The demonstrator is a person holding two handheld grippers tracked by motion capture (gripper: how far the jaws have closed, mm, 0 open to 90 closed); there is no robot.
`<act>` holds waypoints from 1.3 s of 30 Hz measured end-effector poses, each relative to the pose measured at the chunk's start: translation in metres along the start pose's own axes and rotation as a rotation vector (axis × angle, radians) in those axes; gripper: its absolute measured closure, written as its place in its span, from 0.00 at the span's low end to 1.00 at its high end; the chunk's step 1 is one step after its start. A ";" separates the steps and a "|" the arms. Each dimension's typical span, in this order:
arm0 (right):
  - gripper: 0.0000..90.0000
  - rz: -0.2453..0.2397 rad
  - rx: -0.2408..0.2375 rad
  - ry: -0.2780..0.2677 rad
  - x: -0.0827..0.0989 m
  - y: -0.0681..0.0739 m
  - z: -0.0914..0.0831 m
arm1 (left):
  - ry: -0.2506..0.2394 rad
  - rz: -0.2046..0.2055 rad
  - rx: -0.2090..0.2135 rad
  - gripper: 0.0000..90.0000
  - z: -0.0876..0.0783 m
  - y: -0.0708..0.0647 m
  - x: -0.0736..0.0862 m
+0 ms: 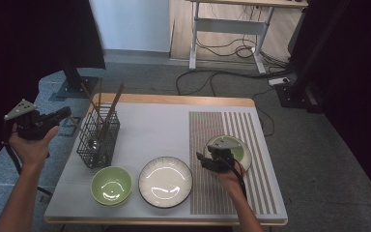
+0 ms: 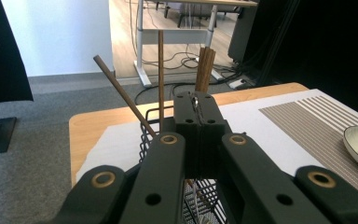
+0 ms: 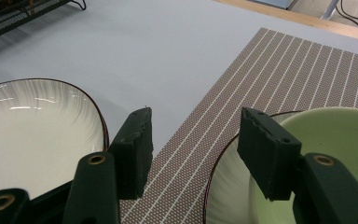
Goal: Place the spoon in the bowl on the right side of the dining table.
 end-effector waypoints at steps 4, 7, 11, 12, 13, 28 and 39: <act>0.50 -0.001 0.001 0.002 0.000 0.000 0.000 | -0.004 0.014 0.005 0.99 -0.003 -0.003 -0.005; 0.50 -0.003 0.002 0.006 0.001 0.000 0.000 | -0.008 0.024 0.015 0.99 -0.005 -0.006 -0.008; 0.50 0.001 0.003 0.005 0.001 -0.001 0.001 | -0.016 0.023 0.033 1.00 -0.006 -0.010 -0.011; 0.50 0.002 0.004 0.005 0.001 -0.001 0.001 | -0.019 0.023 0.036 1.00 -0.007 -0.010 -0.012; 0.50 0.003 0.006 0.004 0.001 -0.002 0.000 | -0.020 0.028 0.035 1.00 -0.008 -0.011 -0.013; 0.50 0.007 0.005 0.003 0.001 -0.003 0.000 | -0.066 0.016 0.084 1.00 -0.014 -0.022 -0.028; 0.50 0.003 0.005 0.006 0.002 -0.002 0.001 | -0.098 0.040 0.100 1.00 -0.022 -0.031 -0.043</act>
Point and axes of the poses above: each handheld gripper's, and its own axes: z roughly forward along the jaws, x roughly out of its underside, y roughly to its left, the point moved 10 cm from there along z, roughly forward along the jaws, and after that the axes turned 13 degrees about z, right-handed, at the moved point
